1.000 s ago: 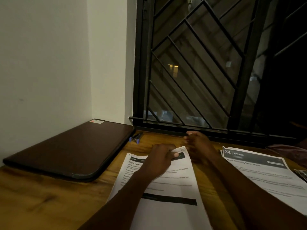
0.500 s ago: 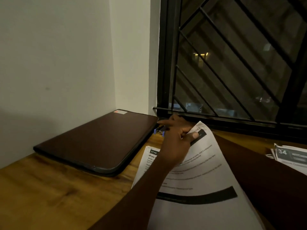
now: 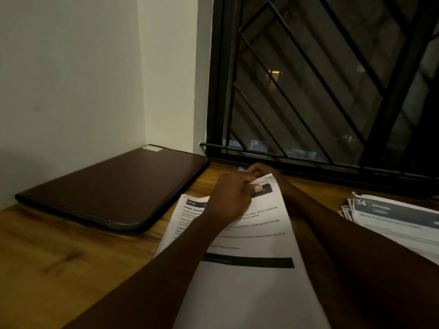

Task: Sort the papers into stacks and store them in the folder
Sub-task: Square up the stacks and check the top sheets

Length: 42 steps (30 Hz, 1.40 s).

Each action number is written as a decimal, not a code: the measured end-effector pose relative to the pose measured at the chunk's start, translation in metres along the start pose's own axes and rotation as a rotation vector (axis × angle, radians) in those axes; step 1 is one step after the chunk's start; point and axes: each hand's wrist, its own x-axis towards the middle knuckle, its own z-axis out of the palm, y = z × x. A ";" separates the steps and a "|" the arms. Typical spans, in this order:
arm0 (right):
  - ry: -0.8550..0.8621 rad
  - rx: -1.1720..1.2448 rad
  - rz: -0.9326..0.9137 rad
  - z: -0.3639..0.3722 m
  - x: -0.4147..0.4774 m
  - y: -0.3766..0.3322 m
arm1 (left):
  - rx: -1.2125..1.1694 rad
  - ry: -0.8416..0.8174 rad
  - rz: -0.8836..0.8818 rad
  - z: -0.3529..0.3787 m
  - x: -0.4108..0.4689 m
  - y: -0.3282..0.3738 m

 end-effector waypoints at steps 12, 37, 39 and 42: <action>-0.029 -0.042 0.084 -0.062 -0.103 0.011 | 0.523 0.053 0.275 0.012 -0.011 0.015; -0.009 -0.164 -0.029 -0.045 -0.098 -0.011 | 0.367 0.074 0.307 0.006 -0.015 0.026; 0.015 -0.148 -0.036 -0.046 -0.098 -0.012 | 0.381 0.093 0.324 0.005 -0.015 0.027; 0.034 -0.183 -0.062 -0.048 -0.098 -0.013 | 0.387 0.105 0.314 0.004 -0.016 0.028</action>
